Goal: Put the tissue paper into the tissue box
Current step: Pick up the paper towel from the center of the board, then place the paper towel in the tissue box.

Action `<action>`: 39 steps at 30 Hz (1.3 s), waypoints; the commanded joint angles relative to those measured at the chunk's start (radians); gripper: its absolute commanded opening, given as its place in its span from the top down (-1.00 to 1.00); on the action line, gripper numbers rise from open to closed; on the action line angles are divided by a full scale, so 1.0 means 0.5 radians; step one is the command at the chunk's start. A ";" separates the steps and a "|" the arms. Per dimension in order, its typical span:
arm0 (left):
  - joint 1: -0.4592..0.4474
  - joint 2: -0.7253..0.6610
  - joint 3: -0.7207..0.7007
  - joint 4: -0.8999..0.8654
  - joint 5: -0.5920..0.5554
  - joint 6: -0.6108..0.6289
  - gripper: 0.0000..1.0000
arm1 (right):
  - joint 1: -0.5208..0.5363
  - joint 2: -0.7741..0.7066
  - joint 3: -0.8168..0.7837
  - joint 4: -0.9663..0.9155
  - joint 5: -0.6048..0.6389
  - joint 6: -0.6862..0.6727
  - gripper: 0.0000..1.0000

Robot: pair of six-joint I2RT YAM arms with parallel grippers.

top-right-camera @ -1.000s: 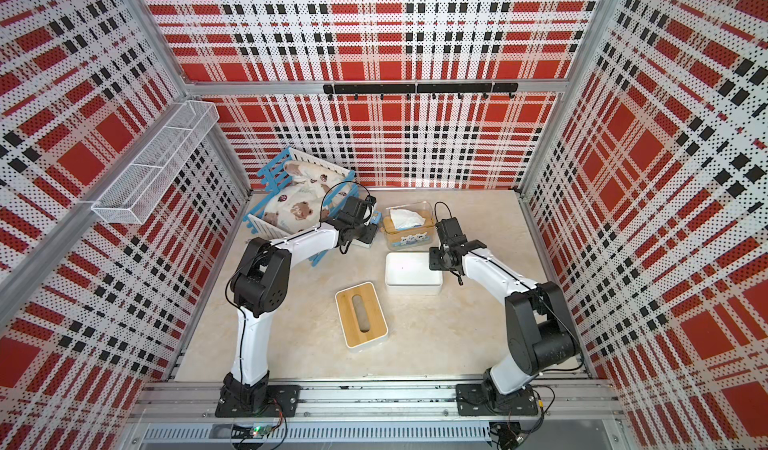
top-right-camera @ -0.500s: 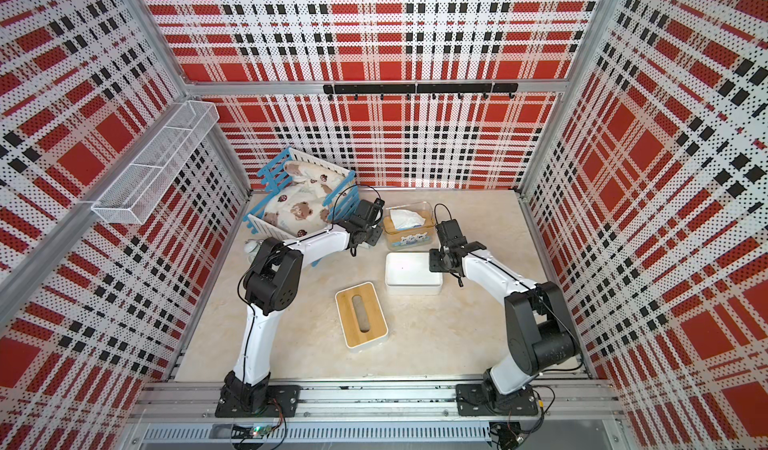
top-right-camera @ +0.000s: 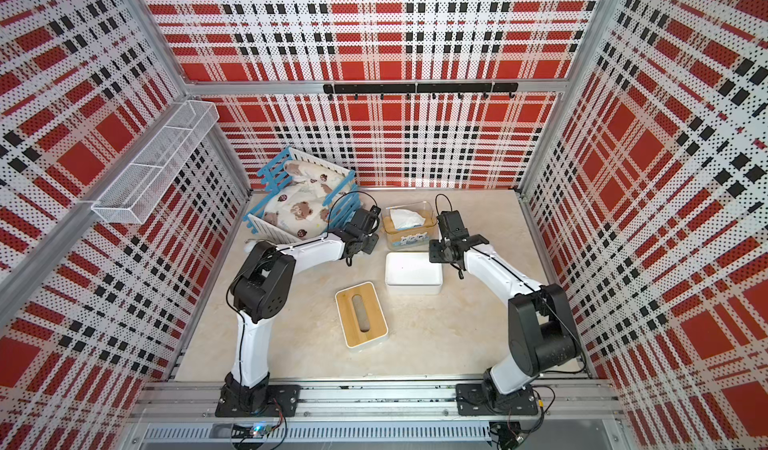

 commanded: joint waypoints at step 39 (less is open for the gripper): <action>-0.481 -0.684 -0.166 -0.087 0.912 1.507 1.00 | -0.590 -0.397 0.097 0.056 -0.049 -0.047 -0.38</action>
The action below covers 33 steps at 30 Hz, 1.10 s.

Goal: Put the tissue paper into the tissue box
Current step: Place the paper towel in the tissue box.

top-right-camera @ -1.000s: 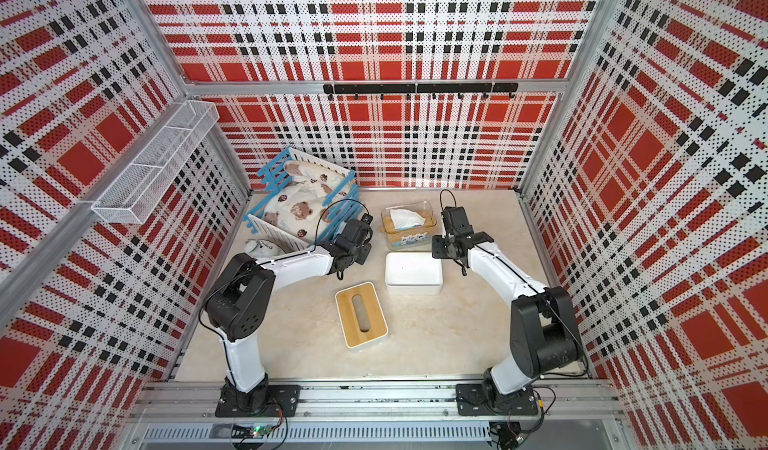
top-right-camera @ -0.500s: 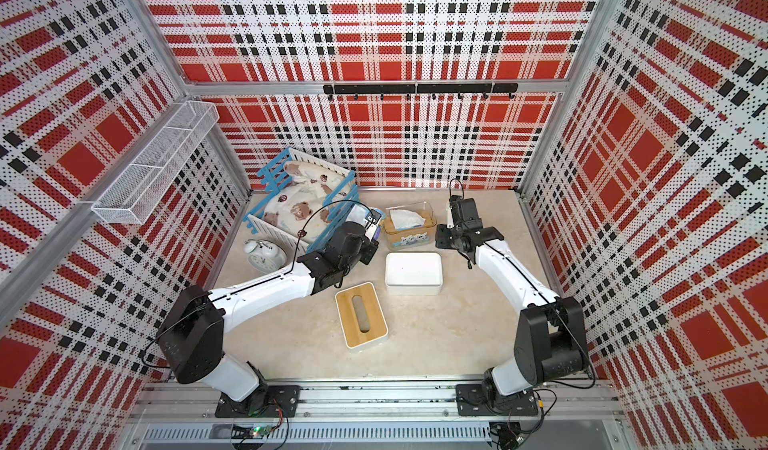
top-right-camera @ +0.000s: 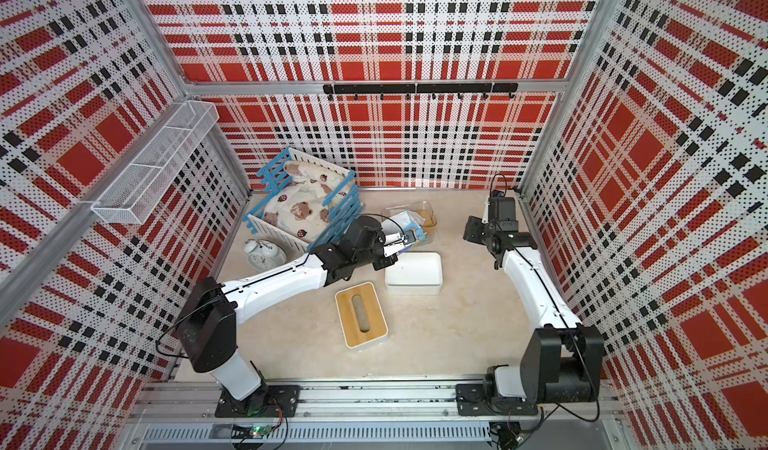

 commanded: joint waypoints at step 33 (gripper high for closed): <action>-0.169 0.374 0.256 -0.441 0.310 0.457 1.00 | -0.009 -0.005 -0.091 0.183 -0.144 0.020 -0.96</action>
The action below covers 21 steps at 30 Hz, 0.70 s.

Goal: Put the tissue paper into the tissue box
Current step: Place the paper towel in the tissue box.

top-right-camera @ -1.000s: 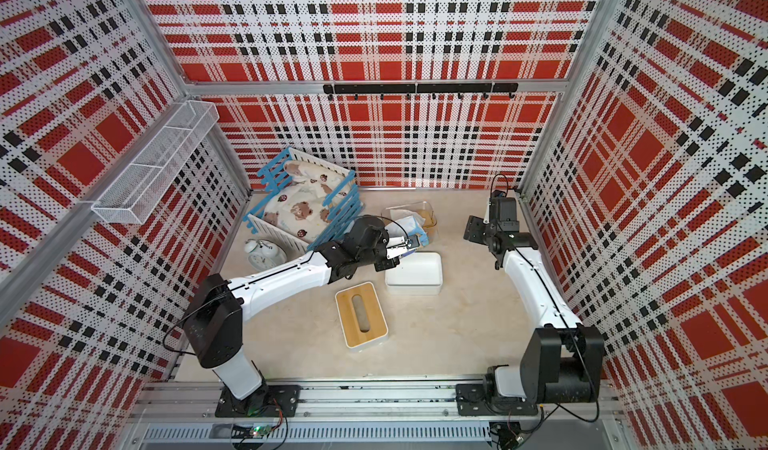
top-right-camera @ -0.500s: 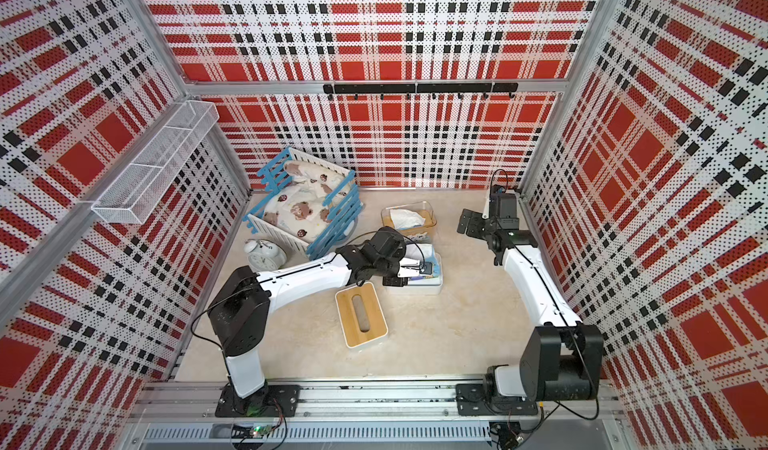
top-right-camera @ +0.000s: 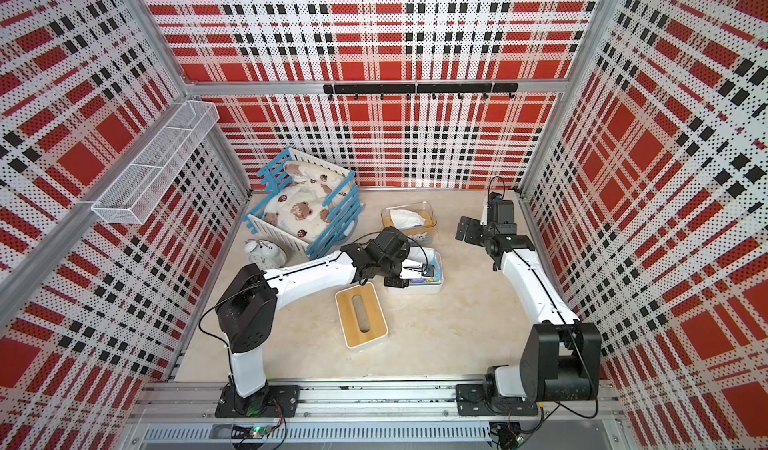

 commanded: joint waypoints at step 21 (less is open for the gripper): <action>-0.017 0.156 0.012 -0.004 -0.133 -0.071 0.77 | 0.006 -0.029 -0.074 0.065 -0.114 0.041 -0.94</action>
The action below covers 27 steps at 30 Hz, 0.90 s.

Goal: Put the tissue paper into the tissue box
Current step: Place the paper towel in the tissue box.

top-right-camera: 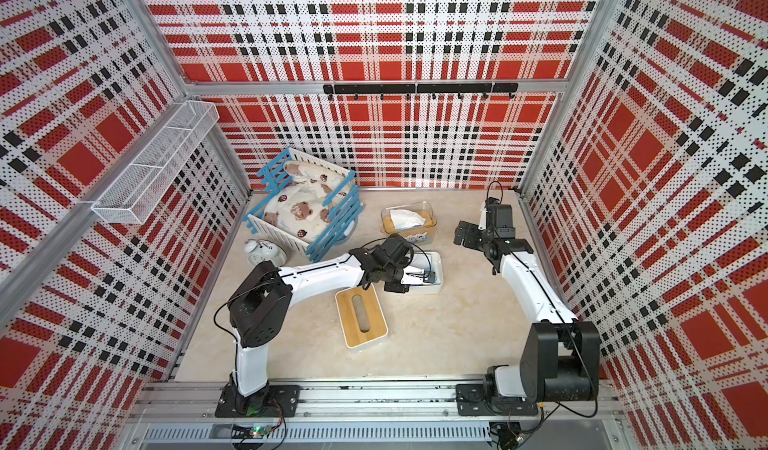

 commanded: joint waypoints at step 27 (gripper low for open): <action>0.295 -0.651 -0.371 0.492 -0.041 -1.433 -0.06 | 0.331 0.019 0.025 -0.201 -0.093 -0.076 -0.87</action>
